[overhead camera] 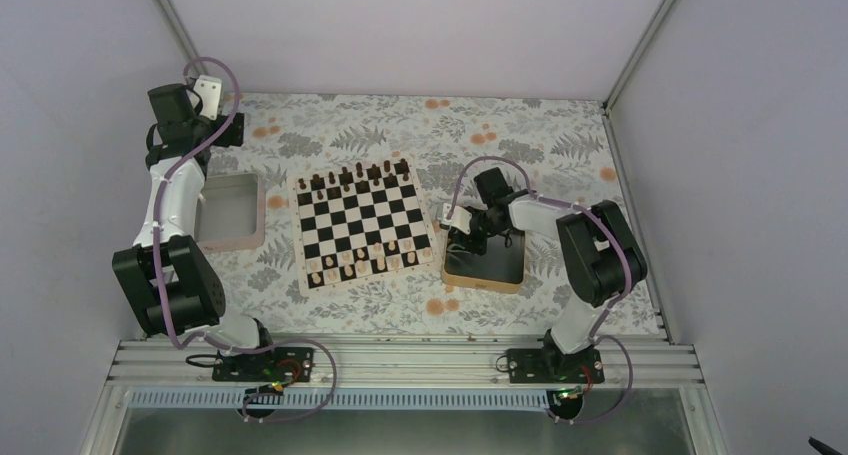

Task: Set up the chess pieces on the board
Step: Pick up the chess piece from the storage box, then place the chess piece in the storage box.

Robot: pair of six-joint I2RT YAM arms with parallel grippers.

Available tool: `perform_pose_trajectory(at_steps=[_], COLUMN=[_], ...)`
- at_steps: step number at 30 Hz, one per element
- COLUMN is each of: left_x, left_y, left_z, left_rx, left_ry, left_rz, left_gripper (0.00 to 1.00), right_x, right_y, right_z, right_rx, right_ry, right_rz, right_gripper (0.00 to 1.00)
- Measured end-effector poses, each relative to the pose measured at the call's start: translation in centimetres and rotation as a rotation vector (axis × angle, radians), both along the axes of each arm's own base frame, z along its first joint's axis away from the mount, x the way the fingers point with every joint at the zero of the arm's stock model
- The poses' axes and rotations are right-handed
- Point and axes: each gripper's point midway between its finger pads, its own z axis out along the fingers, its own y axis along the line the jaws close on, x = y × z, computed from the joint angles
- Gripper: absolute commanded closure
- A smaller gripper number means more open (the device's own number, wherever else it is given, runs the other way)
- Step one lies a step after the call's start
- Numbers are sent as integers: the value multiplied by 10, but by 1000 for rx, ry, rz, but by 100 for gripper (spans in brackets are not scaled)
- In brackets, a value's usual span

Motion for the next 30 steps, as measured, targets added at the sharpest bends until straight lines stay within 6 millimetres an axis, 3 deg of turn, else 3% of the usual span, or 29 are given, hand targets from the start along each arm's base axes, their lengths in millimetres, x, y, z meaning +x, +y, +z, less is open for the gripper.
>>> perform_pose_trajectory(at_steps=[12, 16, 23, 30], left_x=[0, 0, 2, 5], left_y=[0, 0, -2, -11], left_z=[0, 0, -2, -4], left_rx=[2, 2, 1, 0], left_ry=[0, 1, 5, 8], left_rz=[-1, -2, -7, -27], left_gripper=[0, 0, 0, 0], right_x=[-2, -3, 8, 4], right_y=[-1, -10, -32, -61], right_z=[2, 11, 50, 36], right_rx=[-6, -43, -91, -181], right_ry=[6, -17, -197, -308], right_rz=[1, -15, -81, -155], right_gripper=[79, 79, 77, 75])
